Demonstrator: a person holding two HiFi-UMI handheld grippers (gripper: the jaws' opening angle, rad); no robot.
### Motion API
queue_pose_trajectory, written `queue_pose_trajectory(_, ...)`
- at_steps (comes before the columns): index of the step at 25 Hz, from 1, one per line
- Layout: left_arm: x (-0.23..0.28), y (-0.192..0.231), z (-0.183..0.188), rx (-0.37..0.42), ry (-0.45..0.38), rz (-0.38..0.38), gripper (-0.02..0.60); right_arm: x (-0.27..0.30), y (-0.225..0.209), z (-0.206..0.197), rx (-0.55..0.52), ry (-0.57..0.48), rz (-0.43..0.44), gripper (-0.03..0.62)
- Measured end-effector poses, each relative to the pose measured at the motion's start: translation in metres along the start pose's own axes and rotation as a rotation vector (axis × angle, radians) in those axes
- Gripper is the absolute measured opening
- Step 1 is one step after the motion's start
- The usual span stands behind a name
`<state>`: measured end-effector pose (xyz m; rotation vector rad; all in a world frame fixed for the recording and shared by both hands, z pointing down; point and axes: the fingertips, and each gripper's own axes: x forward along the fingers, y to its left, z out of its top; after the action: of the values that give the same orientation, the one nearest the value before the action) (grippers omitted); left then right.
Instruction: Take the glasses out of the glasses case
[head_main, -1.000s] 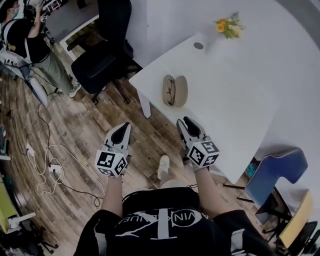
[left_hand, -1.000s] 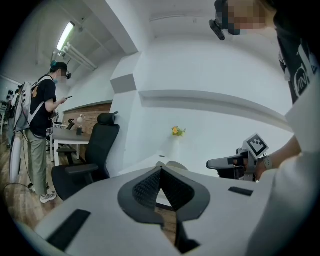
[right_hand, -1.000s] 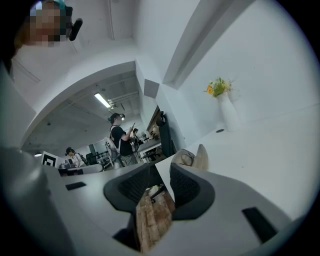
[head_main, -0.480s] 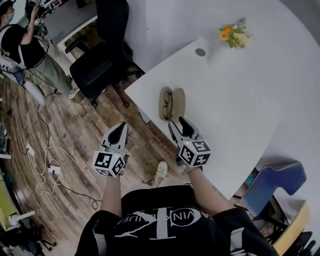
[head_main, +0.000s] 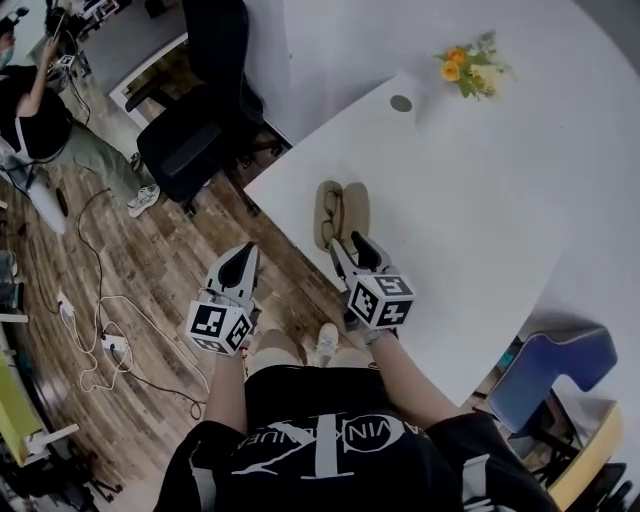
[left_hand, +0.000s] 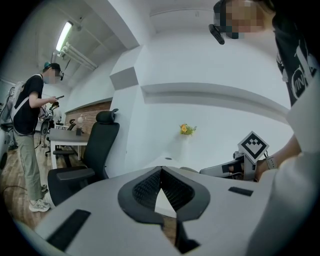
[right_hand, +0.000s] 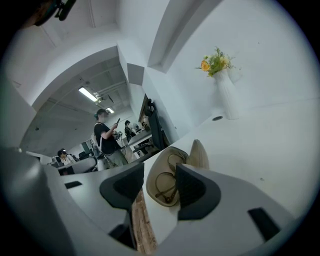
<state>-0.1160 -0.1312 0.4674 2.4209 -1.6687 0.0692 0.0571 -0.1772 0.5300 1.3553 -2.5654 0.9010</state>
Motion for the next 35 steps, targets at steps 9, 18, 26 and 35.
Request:
queue_pose_trajectory(9,0.048,0.021,0.0,0.003,0.02,-0.102,0.014,0.025,-0.013,0.002,-0.003,0.03,-0.128,0.184)
queue_pose_trajectory(18,0.086,0.052,0.014,0.002,0.033,-0.192,0.014,0.049,-0.026,0.002,-0.109,0.15,-0.311,0.184)
queue_pose_trajectory(26,0.114,0.063,0.009,-0.021,0.054,-0.262,0.014,0.062,-0.031,-0.006,-0.245,0.346,-0.412,0.184)
queue_pose_trajectory(35,0.138,0.068,0.006,-0.048,0.058,-0.318,0.014,0.076,-0.038,-0.002,-0.401,0.451,-0.502,0.184)
